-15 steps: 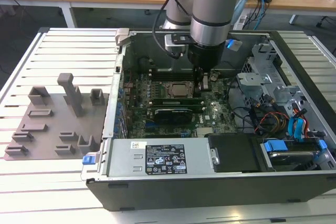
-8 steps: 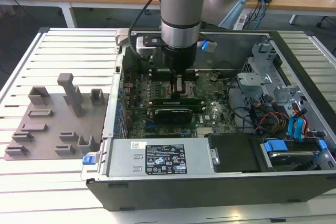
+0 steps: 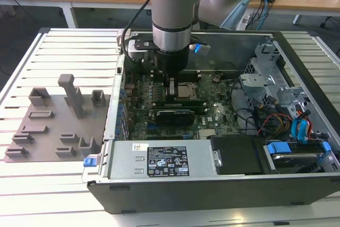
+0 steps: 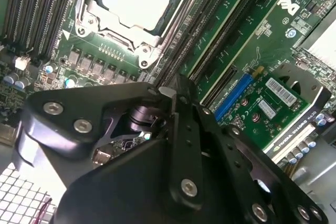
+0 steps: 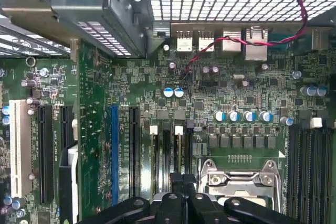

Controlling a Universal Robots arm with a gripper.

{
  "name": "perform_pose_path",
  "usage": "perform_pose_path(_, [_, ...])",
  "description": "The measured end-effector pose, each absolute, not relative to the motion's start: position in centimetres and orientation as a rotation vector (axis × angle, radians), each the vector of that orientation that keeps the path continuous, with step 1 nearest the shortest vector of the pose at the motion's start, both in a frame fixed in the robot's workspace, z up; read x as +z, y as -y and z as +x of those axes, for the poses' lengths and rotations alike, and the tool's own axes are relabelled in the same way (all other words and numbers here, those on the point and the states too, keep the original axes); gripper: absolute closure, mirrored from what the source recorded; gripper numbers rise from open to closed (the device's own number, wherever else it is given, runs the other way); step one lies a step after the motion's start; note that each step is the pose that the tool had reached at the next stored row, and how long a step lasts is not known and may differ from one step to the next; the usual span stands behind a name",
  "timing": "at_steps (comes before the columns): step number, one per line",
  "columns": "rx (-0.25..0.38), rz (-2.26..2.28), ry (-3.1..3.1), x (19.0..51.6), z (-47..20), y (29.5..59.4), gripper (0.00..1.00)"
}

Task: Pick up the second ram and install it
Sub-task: 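Press down the second ram until it locks into place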

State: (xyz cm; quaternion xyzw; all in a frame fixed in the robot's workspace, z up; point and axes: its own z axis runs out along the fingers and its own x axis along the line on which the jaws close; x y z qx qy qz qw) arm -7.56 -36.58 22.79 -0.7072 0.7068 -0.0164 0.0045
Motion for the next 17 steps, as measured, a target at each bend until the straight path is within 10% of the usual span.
perform_pose_path(17, [-0.044,-2.226,-2.224,29.6,-3.9,36.4,0.9])
